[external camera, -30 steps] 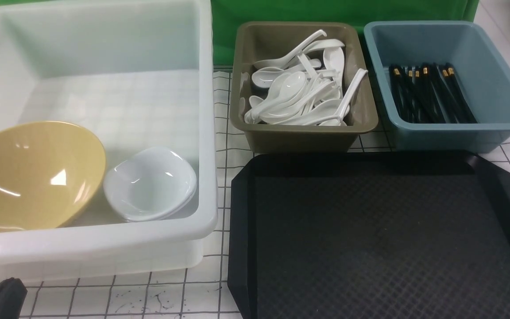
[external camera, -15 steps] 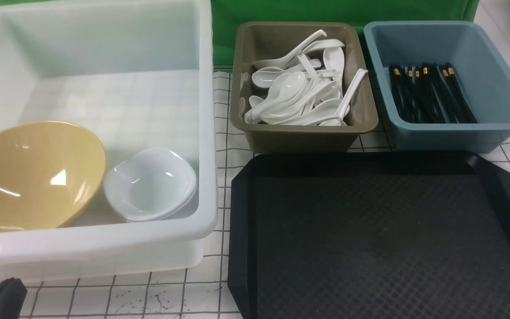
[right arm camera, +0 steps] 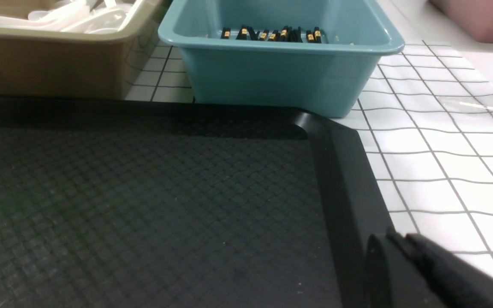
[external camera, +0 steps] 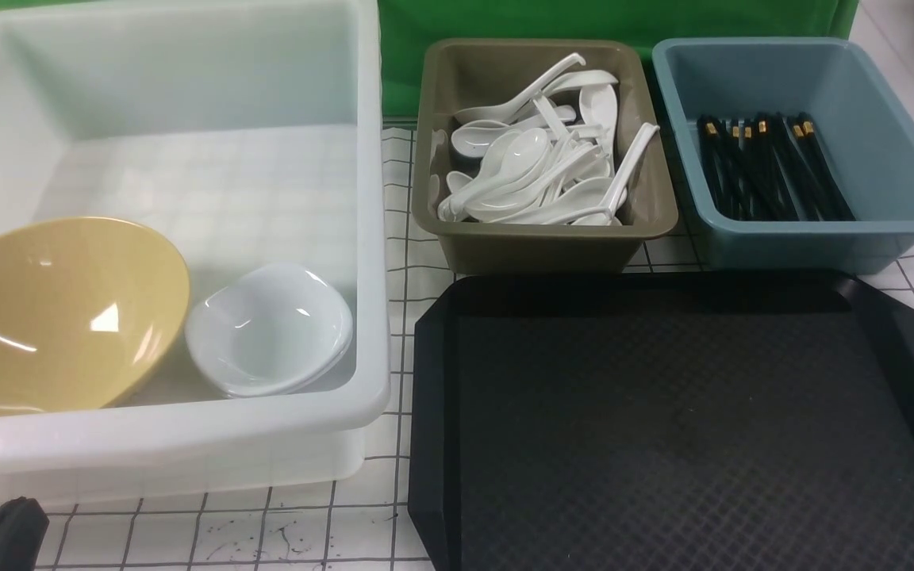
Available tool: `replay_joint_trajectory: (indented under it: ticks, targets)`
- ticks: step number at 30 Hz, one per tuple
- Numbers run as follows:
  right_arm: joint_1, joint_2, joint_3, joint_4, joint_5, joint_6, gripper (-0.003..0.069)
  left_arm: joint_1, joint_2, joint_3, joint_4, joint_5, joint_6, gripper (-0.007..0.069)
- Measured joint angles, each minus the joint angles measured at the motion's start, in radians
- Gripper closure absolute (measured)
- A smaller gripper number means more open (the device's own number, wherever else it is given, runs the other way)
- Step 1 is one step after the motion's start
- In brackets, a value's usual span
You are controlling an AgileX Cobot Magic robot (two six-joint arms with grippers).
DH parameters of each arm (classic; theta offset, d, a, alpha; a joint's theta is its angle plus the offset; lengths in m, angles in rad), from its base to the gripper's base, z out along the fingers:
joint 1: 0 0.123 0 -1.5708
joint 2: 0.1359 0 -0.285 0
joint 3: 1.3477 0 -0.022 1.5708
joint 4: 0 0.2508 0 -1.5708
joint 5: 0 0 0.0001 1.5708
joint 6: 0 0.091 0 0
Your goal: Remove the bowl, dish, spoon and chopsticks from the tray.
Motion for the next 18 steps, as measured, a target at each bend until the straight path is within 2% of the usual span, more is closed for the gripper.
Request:
replay_joint_trajectory:
  ticks: [18]
  targets:
    - [0.0, 0.0, 0.0, 0.0, 0.0, 0.0, 0.0559, 0.0, 0.0, 0.0, 0.0, 0.001, 0.0, 0.0636]
